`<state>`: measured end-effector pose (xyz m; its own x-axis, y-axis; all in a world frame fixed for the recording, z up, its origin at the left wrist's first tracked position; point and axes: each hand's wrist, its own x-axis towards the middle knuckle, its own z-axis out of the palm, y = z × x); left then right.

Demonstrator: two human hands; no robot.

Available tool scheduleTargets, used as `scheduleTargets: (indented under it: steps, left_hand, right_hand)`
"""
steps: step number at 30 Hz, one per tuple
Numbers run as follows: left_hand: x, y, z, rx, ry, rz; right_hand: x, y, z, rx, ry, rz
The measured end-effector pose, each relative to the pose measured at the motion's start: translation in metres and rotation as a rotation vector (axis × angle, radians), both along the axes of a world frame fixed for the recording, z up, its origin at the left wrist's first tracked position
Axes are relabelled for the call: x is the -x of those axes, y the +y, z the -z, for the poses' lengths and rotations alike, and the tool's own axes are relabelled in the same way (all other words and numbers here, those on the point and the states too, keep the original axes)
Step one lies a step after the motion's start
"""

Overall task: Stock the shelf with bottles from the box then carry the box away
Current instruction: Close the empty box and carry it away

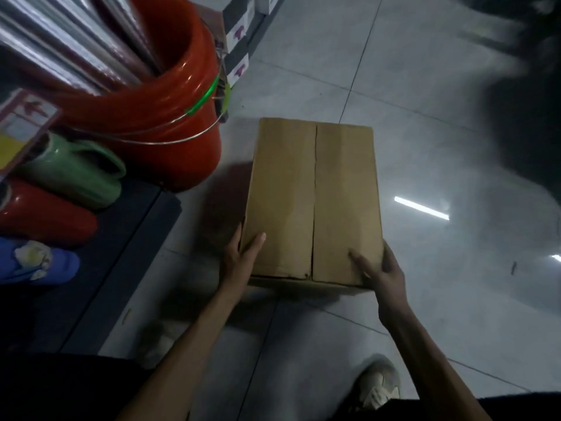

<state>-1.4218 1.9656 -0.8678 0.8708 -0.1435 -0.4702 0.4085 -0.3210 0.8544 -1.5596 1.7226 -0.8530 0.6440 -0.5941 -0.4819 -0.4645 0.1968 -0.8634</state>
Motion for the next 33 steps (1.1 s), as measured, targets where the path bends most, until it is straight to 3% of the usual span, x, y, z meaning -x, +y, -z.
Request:
scheduleTargets:
  steps: [4, 9, 14, 21, 25, 29, 33]
  left_hand:
    - [-0.048, -0.019, -0.057, 0.046, -0.018, 0.002]
    - [-0.097, -0.056, -0.18, 0.108, -0.152, 0.102]
    - [-0.12, -0.103, -0.359, 0.106, -0.261, 0.134]
    - [-0.136, -0.177, -0.655, 0.157, -0.499, 0.217]
    - [-0.145, -0.22, -0.808, 0.202, -0.563, 0.229]
    - [-0.146, -0.253, -0.92, 0.243, -0.632, 0.246]
    - [-0.144, -0.274, -0.981, 0.258, -0.7, 0.224]
  right_hand:
    - [-0.043, -0.022, -0.05, 0.071, -0.056, 0.025]
    - [-0.071, -0.046, -0.152, 0.043, -0.049, 0.146]
    - [-0.085, -0.083, -0.321, 0.062, -0.117, 0.188]
    - [-0.097, -0.163, -0.619, 0.133, -0.254, 0.252]
    - [-0.097, -0.205, -0.778, 0.21, -0.33, 0.179]
    - [-0.097, -0.245, -0.885, 0.294, -0.387, 0.131]
    - [-0.097, -0.269, -0.954, 0.354, -0.449, 0.118]
